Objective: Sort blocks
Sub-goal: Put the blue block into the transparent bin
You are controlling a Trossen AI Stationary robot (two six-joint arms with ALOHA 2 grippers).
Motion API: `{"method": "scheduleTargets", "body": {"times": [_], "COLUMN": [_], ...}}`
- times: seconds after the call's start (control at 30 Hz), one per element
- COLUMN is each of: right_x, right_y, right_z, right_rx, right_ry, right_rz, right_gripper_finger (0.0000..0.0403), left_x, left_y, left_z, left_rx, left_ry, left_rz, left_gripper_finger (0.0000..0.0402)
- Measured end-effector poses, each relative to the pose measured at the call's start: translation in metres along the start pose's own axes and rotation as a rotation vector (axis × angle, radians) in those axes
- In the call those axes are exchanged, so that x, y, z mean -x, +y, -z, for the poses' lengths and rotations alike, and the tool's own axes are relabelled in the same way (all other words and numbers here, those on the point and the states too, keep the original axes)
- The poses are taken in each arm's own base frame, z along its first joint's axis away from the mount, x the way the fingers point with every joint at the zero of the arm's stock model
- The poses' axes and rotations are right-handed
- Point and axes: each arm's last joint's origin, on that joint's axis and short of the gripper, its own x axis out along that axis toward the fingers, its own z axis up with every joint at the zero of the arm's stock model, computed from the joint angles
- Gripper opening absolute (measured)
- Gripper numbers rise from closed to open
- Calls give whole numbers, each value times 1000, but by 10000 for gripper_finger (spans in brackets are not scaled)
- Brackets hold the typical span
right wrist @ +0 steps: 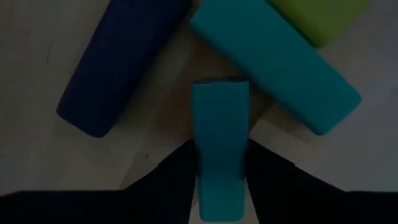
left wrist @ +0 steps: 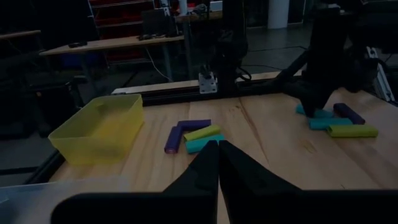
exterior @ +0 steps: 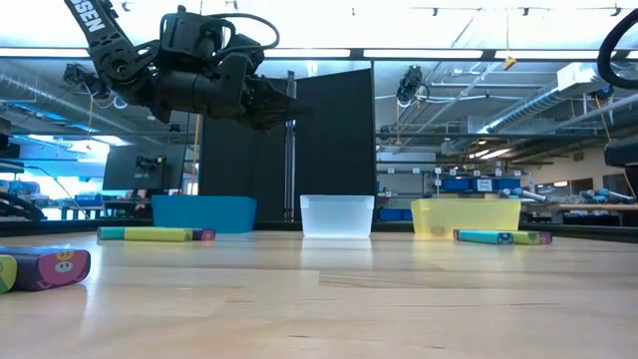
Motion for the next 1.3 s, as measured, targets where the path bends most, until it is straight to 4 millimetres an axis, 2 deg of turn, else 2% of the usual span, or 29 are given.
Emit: {"method": "scheduleTargets", "body": {"times": [0.1, 0.37, 0.63, 0.77, 0.9, 1.0, 1.13, 1.3], "right_x": [0, 5, 37, 54, 69, 79, 91, 107], "right_y": [0, 1, 0, -12, -32, -55, -96, -154], "right_z": [0, -1, -11, -14, -17, -17, -17, -17], "right_rx": [-39, -135, -202, -232, -244, -273, -316, -354], "right_ry": [-1, 29, 79, 112, 77, 20, -73, -283], "right_rz": [-1, 5, 75, 139, 145, 163, 195, 228], "right_gripper_finger": [117, 120, 119, 119, 119, 119, 119, 119], "left_x": [0, 0, 0, 0, 6, 13, 18, 19], "left_y": [0, 0, 2, 3, 1, 0, 0, 0], "left_z": [0, 0, -2, -4, -4, -3, -2, -1], "left_rx": [0, 4, 11, -3, -18, -13, 3, 24], "left_ry": [0, -1, -18, -36, -100, -168, -209, -205], "left_rz": [0, 0, -45, -50, -58, -68, -65, -50], "left_gripper_finger": [21, 21, 21, 21, 21, 20, 15, 11]}}
